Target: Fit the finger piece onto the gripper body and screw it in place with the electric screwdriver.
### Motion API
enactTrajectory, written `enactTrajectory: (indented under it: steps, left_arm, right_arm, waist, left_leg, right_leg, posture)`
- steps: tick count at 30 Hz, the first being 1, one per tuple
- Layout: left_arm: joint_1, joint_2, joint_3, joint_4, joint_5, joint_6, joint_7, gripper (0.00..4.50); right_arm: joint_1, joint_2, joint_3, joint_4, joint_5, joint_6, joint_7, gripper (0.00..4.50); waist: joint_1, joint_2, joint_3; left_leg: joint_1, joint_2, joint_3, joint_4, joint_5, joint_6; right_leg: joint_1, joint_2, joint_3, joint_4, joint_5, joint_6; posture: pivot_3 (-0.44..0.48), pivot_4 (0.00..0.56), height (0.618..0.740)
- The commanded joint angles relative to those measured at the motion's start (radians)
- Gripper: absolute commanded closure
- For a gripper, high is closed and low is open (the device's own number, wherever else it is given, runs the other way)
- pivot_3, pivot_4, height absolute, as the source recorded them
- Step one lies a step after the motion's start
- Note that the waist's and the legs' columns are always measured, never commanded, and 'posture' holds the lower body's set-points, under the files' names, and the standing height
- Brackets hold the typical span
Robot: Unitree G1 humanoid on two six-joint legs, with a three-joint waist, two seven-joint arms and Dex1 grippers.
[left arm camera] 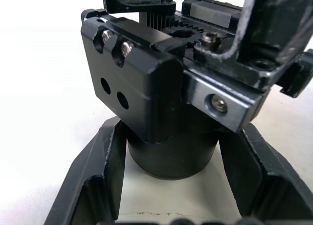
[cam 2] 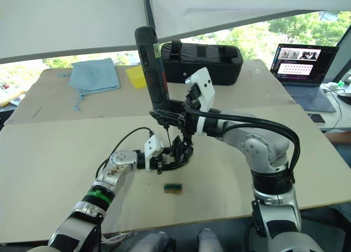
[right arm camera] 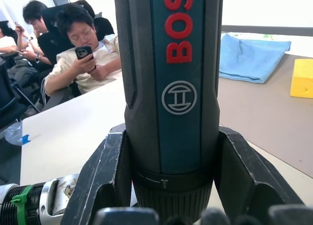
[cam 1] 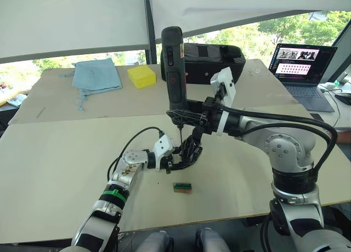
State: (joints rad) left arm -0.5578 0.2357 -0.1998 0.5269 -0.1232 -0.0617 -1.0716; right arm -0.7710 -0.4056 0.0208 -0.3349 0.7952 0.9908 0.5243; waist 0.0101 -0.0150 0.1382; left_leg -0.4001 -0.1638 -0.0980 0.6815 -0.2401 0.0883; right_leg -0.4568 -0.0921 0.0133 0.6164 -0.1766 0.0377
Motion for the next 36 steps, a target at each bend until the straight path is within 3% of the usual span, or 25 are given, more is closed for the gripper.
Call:
enactTrajectory:
  steps: [1,36]
  left_arm:
    - [0.0,0.004,0.002,-0.013,0.002,0.005,0.014,2.22]
    - [-0.008,0.006,0.006,0.007,0.005,-0.009,0.015,2.22]
  right_arm:
    - [-0.039,-0.006,-0.022,-0.025,-0.005,-0.027,0.005,2.58]
    - [0.031,0.027,0.001,-0.016,-0.115,-0.117,0.046,2.58]
  waist:
    - [0.0,0.0,0.0]
    - [0.0,0.0,0.0]
  left_leg:
    - [0.0,0.0,0.0,0.0,0.0,0.0]
    - [0.0,0.0,0.0,0.0,0.0,0.0]
  right_leg:
    - [0.0,0.0,0.0,0.0,0.0,0.0]
    - [0.0,0.0,0.0,0.0,0.0,0.0]
  posture:
    - [0.0,0.15,0.74]
    - [0.0,0.15,0.74]
